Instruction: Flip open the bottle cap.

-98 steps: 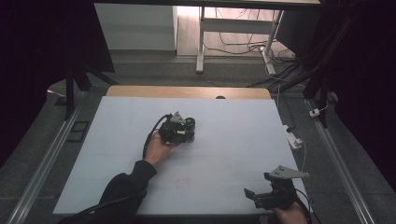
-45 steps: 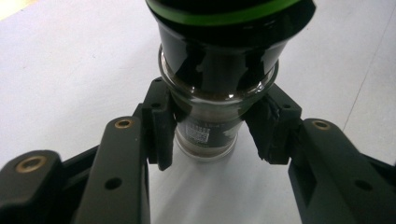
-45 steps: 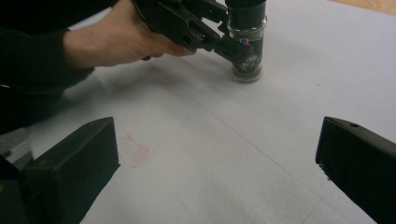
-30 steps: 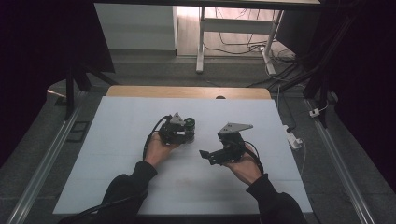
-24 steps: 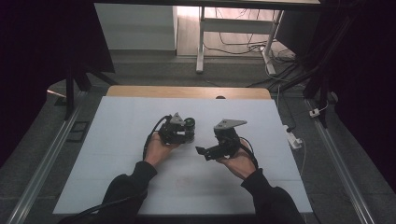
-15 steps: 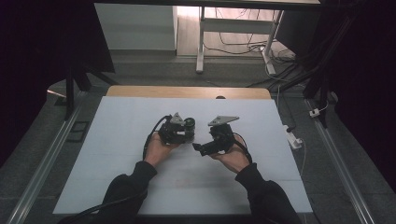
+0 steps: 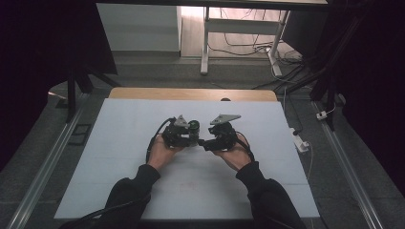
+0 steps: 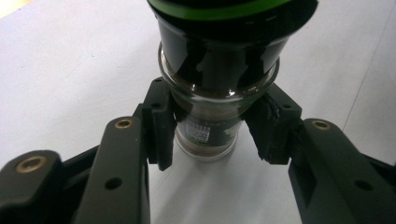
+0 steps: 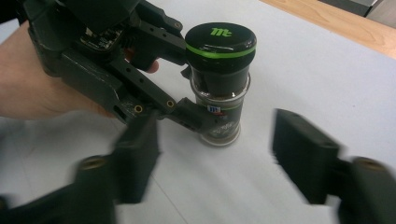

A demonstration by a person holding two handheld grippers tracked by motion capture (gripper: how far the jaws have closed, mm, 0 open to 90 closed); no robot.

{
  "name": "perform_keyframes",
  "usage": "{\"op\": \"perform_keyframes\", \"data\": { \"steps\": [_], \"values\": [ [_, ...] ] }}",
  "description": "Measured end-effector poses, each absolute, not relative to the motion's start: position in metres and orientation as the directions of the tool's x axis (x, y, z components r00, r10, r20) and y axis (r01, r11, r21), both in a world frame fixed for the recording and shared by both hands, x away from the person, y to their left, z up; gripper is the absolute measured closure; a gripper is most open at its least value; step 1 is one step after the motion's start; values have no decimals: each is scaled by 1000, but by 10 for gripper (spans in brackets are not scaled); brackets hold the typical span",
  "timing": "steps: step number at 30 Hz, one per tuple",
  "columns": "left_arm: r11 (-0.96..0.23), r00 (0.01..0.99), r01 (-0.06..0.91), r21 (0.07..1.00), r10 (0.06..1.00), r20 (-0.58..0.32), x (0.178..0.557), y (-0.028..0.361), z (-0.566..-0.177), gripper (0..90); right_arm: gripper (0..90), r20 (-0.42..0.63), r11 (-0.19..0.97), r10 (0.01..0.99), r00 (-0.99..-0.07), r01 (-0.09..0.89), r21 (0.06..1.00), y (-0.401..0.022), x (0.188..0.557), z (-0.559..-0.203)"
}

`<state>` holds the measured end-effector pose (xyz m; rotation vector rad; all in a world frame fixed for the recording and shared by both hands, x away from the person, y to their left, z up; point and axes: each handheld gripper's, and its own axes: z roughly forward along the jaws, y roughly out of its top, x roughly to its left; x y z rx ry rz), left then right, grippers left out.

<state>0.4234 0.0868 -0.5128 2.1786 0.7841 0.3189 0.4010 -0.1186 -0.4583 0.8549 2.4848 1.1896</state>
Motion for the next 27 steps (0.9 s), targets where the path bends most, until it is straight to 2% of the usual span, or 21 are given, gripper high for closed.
{"op": "perform_keyframes", "data": {
  "steps": [3,4,5,6,7,9,27],
  "values": [
    [-503,778,432,749,628,-26,423,87,-513,538,556,19,508,590,-807,390,768,-115,404,-459],
    [-503,778,432,749,628,-27,423,87,-513,538,674,25,517,578,-816,389,763,-113,406,-459],
    [-504,778,432,748,628,-26,423,87,-513,538,722,30,518,573,-819,390,762,-112,407,-460],
    [-503,777,433,748,629,-27,423,87,-513,538,722,30,518,573,-819,390,762,-112,407,-460],
    [-505,778,433,747,628,-26,424,87,-513,538,823,41,521,566,-823,395,757,-110,409,-461],
    [-505,778,433,746,628,-26,424,87,-513,538,895,47,517,566,-823,399,757,-109,411,-462],
    [-503,775,438,745,632,-29,424,86,-512,538,899,85,494,572,-816,426,758,-103,419,-466]
  ]
}}
